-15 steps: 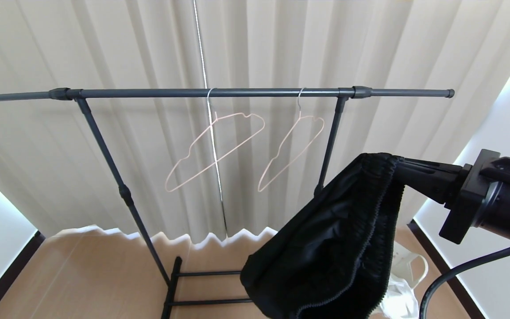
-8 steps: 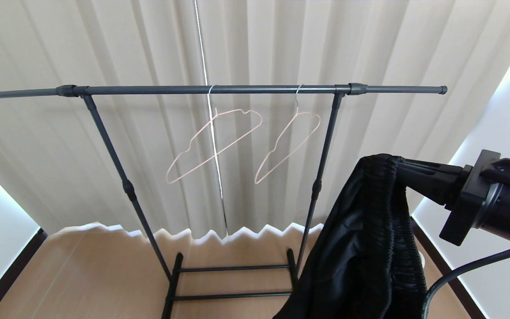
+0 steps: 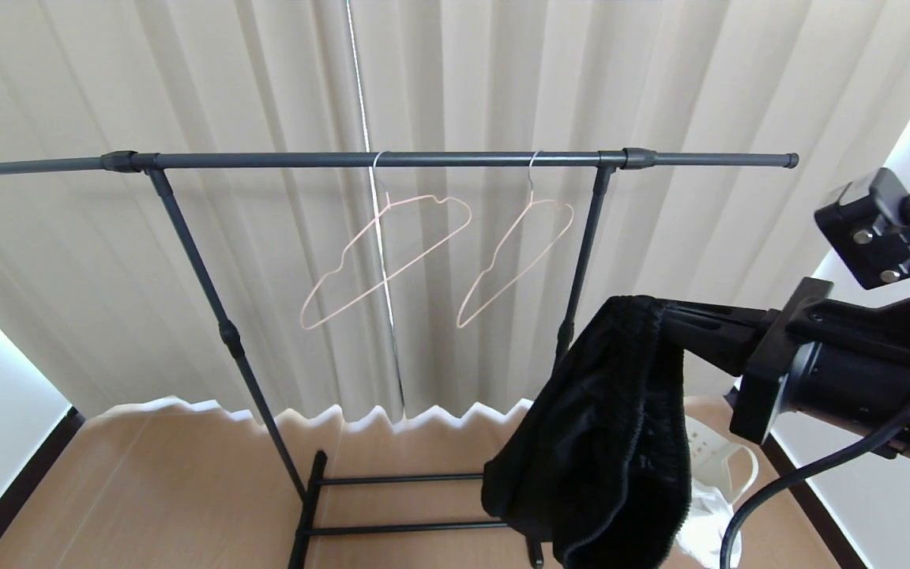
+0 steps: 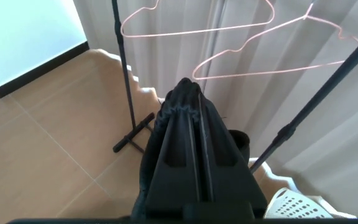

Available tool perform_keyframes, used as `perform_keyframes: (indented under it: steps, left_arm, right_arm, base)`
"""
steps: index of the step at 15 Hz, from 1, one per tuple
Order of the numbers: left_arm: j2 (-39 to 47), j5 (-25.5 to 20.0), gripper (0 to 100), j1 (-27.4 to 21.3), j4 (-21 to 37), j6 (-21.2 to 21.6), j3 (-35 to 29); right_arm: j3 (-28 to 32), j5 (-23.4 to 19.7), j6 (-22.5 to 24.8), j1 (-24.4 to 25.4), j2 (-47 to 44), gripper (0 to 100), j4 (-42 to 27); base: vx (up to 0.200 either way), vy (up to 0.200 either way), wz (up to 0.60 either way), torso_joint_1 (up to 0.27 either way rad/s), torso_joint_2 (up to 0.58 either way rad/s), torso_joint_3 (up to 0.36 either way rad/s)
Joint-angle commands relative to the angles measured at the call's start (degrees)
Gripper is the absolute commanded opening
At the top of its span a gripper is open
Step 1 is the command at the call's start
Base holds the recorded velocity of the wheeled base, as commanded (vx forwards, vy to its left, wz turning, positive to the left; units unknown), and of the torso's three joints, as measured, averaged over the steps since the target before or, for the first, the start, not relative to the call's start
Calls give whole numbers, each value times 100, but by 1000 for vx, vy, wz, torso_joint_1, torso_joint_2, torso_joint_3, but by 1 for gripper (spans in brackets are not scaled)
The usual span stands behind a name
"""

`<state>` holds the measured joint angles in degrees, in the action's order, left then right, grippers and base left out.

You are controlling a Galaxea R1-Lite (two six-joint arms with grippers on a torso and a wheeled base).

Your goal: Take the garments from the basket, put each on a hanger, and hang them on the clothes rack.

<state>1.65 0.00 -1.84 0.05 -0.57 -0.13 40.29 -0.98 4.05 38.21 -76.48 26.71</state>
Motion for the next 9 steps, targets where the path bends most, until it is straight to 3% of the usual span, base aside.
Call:
perform_keyframes:
  steps: [1, 3, 5, 7, 9]
  left_arm:
    - [873, -114, 100, -80, 21, -31, -312]
    - [2806, -536, 100, -167, 4, -391, -1226]
    - [4283, -686, 100, -238, -5, -452, -2078]
    - [5302, -703, 100, -1082, -5, -734, -2773]
    - [6155, -703, 100, -2040, -14, -1191, -3080]
  right_arm:
    - [242, 1, 0, 3, -411, 0, -25]
    - [867, -17, -27, -182, -859, 0, -61]
    - [1438, 54, -62, -182, -1308, 0, -192]
    - [1789, 660, -203, -138, -1817, 0, -157]
    - [1983, 889, -273, -120, -2231, 0, 71]
  base:
    - [0, 0, 0, 0, 0, 0]
    - [0, 0, 0, 0, 0, 0]
    - [0, 0, 0, 0, 0, 0]
    - [0, 0, 0, 0, 0, 0]
    - [0, 0, 0, 0, 0, 0]
